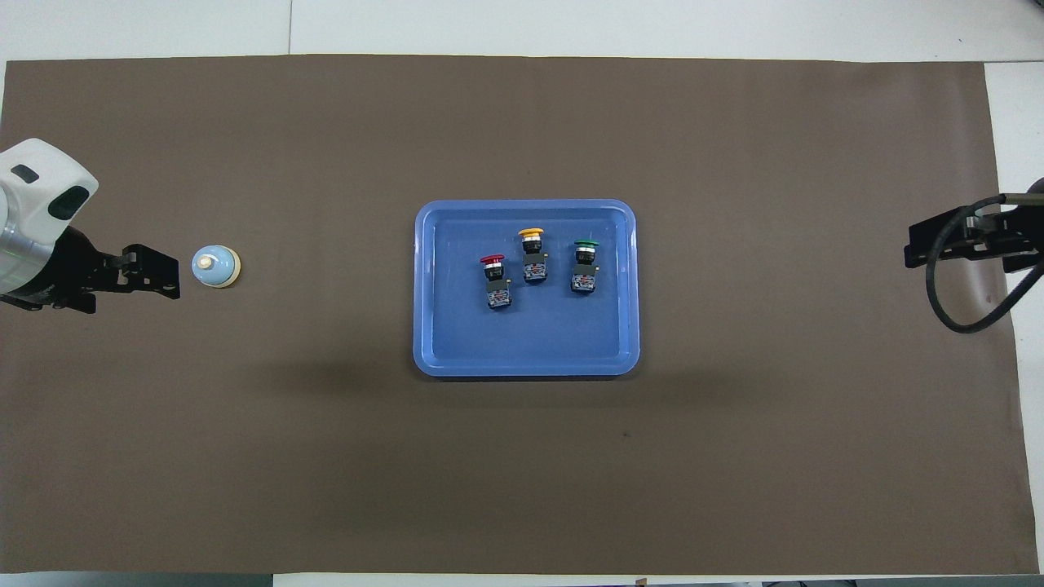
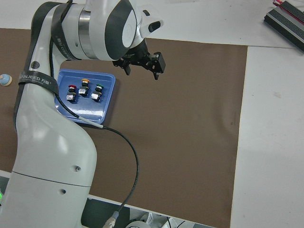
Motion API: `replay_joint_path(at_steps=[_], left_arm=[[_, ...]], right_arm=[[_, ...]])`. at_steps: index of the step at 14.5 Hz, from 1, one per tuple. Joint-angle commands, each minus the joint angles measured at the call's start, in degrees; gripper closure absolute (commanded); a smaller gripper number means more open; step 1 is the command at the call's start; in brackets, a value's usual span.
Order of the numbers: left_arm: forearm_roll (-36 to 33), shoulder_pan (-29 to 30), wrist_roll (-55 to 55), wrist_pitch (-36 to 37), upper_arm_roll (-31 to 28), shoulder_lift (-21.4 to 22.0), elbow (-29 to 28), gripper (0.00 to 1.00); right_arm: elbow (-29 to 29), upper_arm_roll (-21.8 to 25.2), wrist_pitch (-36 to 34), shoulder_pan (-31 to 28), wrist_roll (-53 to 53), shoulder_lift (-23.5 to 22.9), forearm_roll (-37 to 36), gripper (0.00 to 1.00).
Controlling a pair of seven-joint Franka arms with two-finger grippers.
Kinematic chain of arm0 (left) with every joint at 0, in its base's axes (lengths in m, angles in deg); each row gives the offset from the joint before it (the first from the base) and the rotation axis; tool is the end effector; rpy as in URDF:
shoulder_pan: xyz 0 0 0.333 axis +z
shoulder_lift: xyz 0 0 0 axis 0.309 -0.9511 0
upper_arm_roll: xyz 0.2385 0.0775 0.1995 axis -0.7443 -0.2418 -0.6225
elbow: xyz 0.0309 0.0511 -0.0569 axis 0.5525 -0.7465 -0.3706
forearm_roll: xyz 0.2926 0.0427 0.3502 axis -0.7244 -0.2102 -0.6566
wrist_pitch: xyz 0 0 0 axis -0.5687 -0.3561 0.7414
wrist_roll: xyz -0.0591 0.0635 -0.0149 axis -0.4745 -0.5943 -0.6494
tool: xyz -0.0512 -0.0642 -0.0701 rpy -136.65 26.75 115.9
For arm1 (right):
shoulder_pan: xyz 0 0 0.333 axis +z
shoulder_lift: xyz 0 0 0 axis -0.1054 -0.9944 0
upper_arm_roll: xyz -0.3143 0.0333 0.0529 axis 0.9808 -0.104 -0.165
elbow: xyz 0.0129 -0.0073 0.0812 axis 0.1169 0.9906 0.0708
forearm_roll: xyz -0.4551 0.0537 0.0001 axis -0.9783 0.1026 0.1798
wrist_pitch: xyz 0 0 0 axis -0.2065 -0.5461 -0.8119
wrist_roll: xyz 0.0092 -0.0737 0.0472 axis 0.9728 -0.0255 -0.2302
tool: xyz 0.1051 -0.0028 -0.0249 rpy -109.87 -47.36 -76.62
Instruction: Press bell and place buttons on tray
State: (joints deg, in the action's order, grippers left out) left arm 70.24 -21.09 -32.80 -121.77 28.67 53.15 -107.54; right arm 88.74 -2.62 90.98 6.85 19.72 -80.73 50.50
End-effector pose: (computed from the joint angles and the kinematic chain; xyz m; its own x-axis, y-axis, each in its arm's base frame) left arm 0.6027 -0.0353 0.5159 0.9864 0.1011 -0.1299 0.0971 -0.9946 -0.0373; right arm 0.6143 -0.0095 0.6229 0.9939 -0.0844 -0.0707 -0.0830 -0.9963 0.0226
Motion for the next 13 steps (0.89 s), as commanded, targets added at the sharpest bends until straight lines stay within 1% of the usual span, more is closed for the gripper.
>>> replay_joint_path(at_steps=[1, 5, 11, 13], left_arm=[[0.11, -0.34, -0.41, 0.71, -0.32, 0.54, -1.18, 0.0], [0.11, -0.34, -0.5, 1.05, -0.32, 0.45, -1.0, 0.0], [0.11, -0.43, -0.59, 3.34, -0.32, -0.16, 1.37, 0.0], [0.11, -0.43, -0.5, 5.44, -0.23, -0.6, 4.17, 0.0]], right_arm=[[-0.05, -0.71, -0.7, -0.97, -1.0, 0.13, 0.12, 0.0], [-0.05, -0.71, -0.71, -0.97, -1.0, 0.05, 0.12, 0.0], [-0.05, -0.71, -0.7, -0.97, -1.0, 0.05, 0.12, 0.0], [-0.05, -0.71, -0.62, -0.97, -1.0, 0.13, 0.12, 0.0]])
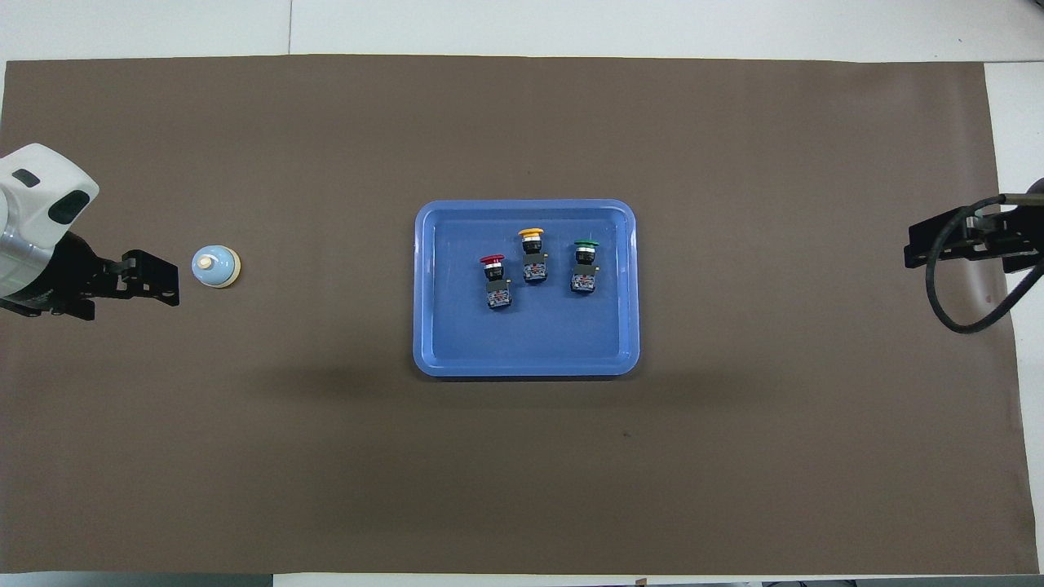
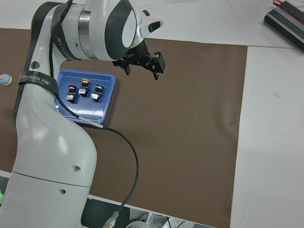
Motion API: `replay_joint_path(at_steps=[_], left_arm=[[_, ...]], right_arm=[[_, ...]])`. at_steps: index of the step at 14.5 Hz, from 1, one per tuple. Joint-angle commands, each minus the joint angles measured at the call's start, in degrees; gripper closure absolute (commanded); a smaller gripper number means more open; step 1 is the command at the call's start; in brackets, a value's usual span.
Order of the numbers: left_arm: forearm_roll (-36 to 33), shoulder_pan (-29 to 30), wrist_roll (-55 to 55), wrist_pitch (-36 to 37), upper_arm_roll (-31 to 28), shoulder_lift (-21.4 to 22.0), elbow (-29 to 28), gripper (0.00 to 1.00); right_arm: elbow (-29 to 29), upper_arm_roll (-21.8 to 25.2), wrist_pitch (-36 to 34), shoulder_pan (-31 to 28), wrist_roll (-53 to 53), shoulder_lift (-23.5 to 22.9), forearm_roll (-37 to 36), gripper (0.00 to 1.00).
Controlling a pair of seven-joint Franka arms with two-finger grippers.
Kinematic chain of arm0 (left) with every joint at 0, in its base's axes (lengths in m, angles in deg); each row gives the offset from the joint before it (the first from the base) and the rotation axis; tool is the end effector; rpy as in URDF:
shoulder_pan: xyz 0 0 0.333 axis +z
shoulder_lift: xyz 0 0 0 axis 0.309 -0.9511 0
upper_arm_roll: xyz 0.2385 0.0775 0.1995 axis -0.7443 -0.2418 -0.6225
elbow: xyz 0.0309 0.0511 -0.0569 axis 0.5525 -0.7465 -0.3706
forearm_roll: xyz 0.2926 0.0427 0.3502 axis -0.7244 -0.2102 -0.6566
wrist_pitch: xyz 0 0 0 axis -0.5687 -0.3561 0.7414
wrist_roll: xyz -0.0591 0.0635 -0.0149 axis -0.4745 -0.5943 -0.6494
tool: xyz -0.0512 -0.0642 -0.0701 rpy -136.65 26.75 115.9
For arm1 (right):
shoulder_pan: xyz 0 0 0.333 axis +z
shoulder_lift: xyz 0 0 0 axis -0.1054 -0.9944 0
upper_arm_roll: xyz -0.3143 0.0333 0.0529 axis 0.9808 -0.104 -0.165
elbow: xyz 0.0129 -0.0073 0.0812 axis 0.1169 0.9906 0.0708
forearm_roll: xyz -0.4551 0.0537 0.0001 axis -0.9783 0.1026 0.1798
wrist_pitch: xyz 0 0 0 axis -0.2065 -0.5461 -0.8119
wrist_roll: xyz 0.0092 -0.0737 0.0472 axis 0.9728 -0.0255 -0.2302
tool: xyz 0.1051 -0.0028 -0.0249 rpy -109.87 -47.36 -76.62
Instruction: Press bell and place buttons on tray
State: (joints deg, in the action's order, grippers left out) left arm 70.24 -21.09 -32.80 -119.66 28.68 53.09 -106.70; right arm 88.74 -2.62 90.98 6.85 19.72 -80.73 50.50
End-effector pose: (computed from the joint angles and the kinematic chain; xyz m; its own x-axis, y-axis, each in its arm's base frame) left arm 0.6005 -0.0353 0.5204 0.9830 0.1018 -0.1526 0.0966 -0.9945 -0.0410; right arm 0.6143 -0.0095 0.6229 0.9939 -0.0844 -0.0707 -0.0830 -0.9963 0.0226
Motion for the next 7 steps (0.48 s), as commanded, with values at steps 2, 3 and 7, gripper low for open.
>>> replay_joint_path(at_steps=[2, 3, 7], left_arm=[[0.02, -0.34, -0.41, 4.22, 0.02, -0.1, 4.22, 0.0], [0.02, -0.34, -0.5, 4.92, 0.63, 0.26, 4.92, 0.0], [-0.16, 0.19, -0.32, 4.93, 1.16, 0.17, 6.15, 0.0]], right_arm=[[-0.05, -0.71, -0.7, -0.97, -1.0, 0.13, 0.12, 0.0], [-0.05, -0.71, -0.62, -0.97, -1.0, 0.13, 0.12, 0.0], [-0.05, -0.71, -0.7, -0.97, -1.0, 0.13, 0.12, 0.0]])
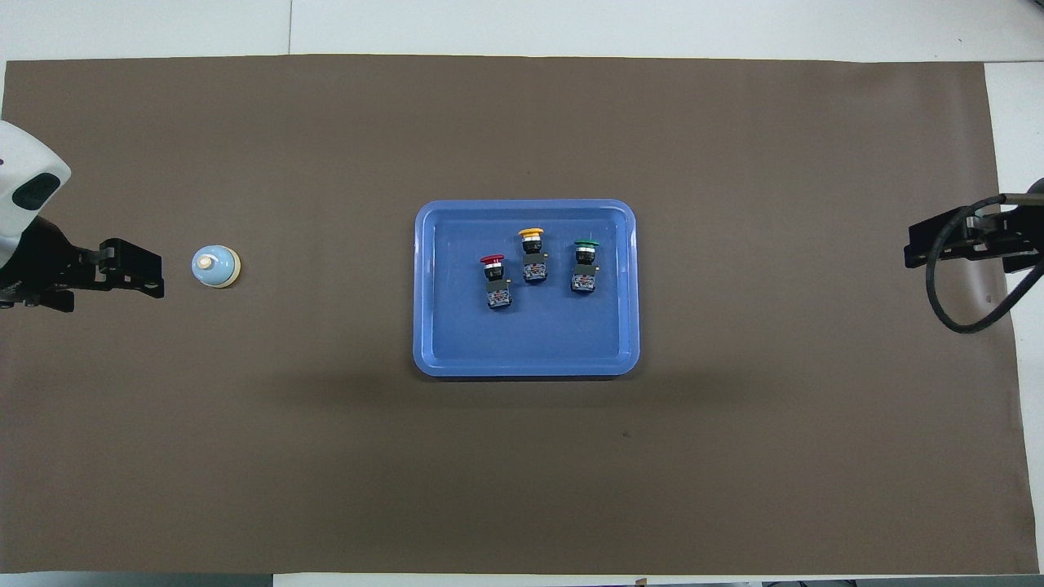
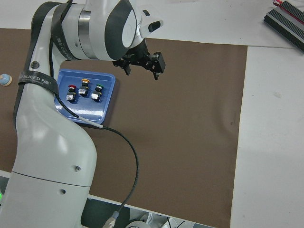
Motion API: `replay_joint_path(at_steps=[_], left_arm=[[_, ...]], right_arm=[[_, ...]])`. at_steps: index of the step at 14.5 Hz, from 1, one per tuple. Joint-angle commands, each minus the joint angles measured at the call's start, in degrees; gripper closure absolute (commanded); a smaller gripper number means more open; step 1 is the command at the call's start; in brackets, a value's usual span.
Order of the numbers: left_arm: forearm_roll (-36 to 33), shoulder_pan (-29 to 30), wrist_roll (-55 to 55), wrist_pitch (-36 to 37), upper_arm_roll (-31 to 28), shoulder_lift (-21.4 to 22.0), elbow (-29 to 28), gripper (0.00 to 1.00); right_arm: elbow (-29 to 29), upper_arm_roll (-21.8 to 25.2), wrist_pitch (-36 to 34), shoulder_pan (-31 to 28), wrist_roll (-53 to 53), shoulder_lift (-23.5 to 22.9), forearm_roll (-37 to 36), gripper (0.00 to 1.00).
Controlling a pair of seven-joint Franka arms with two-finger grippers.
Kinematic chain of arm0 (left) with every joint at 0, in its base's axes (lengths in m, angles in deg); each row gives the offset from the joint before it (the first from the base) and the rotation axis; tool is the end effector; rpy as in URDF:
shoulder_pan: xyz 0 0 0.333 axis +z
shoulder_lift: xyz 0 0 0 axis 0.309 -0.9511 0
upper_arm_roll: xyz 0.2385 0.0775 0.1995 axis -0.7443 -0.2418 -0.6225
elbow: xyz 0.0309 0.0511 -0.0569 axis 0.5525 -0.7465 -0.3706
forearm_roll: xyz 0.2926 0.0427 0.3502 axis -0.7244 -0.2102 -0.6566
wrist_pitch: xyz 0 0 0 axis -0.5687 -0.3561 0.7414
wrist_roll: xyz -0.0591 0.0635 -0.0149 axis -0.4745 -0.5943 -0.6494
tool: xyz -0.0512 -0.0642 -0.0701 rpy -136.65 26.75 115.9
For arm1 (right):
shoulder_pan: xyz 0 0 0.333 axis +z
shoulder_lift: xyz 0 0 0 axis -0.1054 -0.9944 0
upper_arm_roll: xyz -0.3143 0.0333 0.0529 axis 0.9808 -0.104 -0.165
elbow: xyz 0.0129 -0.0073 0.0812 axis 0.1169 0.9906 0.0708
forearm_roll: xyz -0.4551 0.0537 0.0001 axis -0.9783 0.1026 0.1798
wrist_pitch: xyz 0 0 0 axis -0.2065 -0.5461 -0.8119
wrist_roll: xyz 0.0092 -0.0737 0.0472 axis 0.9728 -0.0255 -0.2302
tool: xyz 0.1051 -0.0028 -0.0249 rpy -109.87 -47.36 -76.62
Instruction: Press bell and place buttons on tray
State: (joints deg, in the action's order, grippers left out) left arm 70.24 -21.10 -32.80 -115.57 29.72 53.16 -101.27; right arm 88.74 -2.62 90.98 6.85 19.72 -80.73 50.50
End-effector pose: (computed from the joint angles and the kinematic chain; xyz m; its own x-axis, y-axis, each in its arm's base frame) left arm 0.6016 -0.0464 0.5662 0.9881 0.0846 -0.1284 0.0804 -0.9960 -0.0378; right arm 0.6143 -0.0095 0.6229 0.9939 -0.0844 -0.0707 -0.0830 -0.9963 0.0226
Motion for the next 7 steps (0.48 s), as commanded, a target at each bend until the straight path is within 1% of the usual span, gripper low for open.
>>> replay_joint_path(at_steps=[1, 5, 7], left_arm=[[-0.07, 0.55, -0.24, 0.66, 0.56, 0.09, 0.64, 0.0], [-0.33, 2.83, -0.24, 0.58, 1.88, 0.0, 0.81, 0.0], [-0.24, 4.94, -0.24, 0.49, 4.25, 0.0, 0.73, 0.0]], right_arm=[[-0.05, -0.71, -0.62, -0.97, -1.0, 0.05, 0.12, 0.0], [-0.05, -0.71, -0.62, -0.97, -1.0, 0.05, 0.12, 0.0], [-0.05, -0.71, -0.7, -0.97, -1.0, 0.05, 0.12, 0.0]])
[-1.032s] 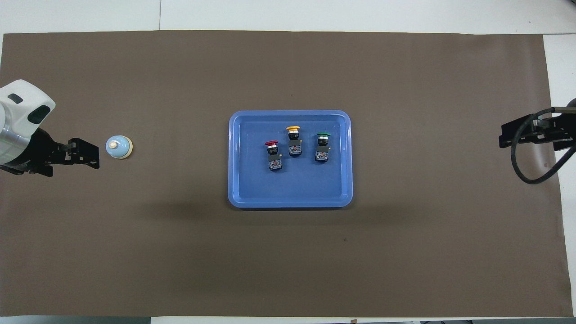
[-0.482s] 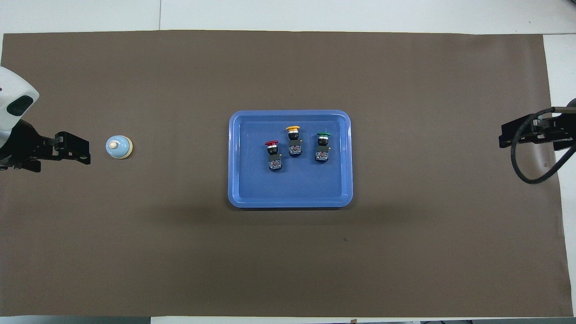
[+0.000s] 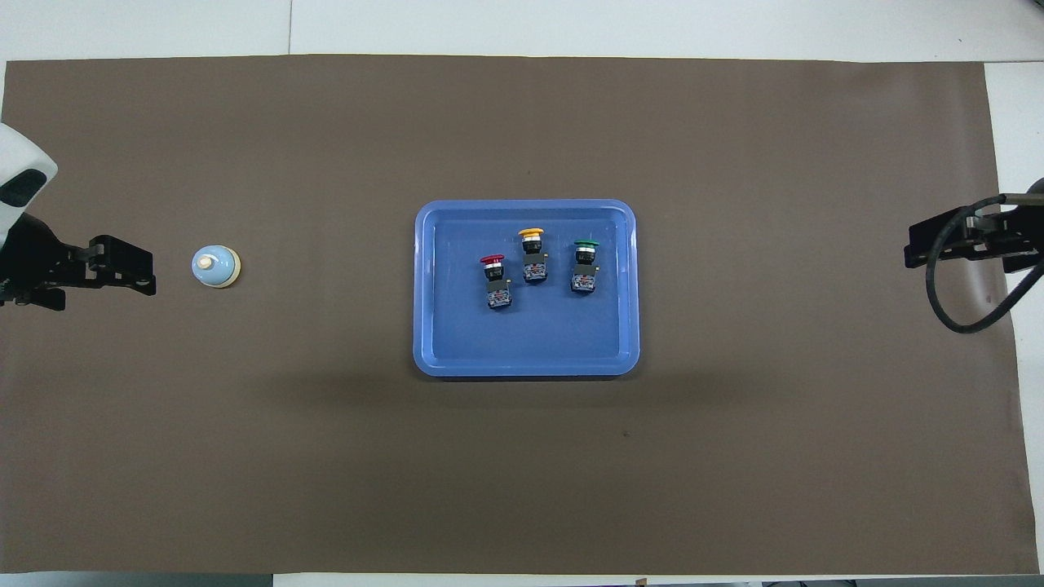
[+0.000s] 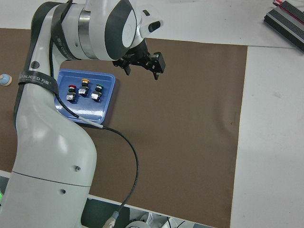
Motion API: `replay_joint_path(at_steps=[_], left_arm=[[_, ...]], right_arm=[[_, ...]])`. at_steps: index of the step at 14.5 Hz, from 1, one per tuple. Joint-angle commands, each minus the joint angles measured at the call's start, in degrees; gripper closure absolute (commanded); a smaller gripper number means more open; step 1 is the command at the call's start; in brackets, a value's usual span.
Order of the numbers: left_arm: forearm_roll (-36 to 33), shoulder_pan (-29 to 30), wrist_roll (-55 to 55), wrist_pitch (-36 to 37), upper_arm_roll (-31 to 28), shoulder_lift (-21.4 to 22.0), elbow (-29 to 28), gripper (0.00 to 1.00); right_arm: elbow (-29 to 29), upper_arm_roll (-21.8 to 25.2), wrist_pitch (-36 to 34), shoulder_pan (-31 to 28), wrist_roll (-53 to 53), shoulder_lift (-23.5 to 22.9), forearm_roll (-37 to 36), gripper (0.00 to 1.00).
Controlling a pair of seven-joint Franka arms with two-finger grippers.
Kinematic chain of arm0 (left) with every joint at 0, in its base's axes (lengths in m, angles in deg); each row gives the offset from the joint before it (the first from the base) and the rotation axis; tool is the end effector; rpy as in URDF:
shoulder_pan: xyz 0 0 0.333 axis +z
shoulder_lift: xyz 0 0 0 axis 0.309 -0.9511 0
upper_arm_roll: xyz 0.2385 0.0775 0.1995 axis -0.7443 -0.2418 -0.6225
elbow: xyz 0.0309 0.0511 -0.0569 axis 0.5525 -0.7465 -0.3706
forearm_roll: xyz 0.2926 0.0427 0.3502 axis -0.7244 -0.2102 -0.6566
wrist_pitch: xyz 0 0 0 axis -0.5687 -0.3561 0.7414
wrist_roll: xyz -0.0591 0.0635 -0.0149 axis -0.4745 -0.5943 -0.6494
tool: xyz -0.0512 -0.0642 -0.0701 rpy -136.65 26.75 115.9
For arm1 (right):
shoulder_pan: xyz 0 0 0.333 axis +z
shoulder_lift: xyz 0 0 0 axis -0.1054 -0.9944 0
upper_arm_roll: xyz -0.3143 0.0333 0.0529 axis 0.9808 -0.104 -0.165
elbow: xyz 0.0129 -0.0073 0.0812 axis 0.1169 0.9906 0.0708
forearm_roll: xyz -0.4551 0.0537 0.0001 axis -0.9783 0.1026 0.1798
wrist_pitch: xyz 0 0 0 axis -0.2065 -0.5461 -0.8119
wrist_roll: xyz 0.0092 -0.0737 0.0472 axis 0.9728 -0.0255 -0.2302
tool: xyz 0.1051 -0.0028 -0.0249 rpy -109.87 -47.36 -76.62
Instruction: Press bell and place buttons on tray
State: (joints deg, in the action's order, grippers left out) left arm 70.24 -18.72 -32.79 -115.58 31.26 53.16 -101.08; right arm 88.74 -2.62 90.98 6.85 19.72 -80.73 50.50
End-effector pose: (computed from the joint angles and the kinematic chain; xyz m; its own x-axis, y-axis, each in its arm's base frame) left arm 0.6026 -0.0378 0.5679 0.9872 0.0990 -0.1249 0.0950 -0.9948 -0.0380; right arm 0.6143 -0.0095 0.6229 0.9939 -0.0844 -0.0707 -0.0830 -0.9963 0.0226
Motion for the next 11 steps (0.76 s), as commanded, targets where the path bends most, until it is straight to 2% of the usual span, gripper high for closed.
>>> replay_joint_path(at_steps=[1, 11], left_arm=[[-0.24, 2.65, -0.32, 0.41, 2.81, 0.01, 0.53, 0.0], [-0.15, 2.56, -0.41, 0.05, 2.81, -0.08, 0.45, 0.0]], right_arm=[[-0.05, -0.71, -0.62, -0.97, -1.0, 0.05, 0.12, 0.0], [-0.05, -0.71, -0.62, -0.97, -1.0, 0.13, 0.12, 0.0]])
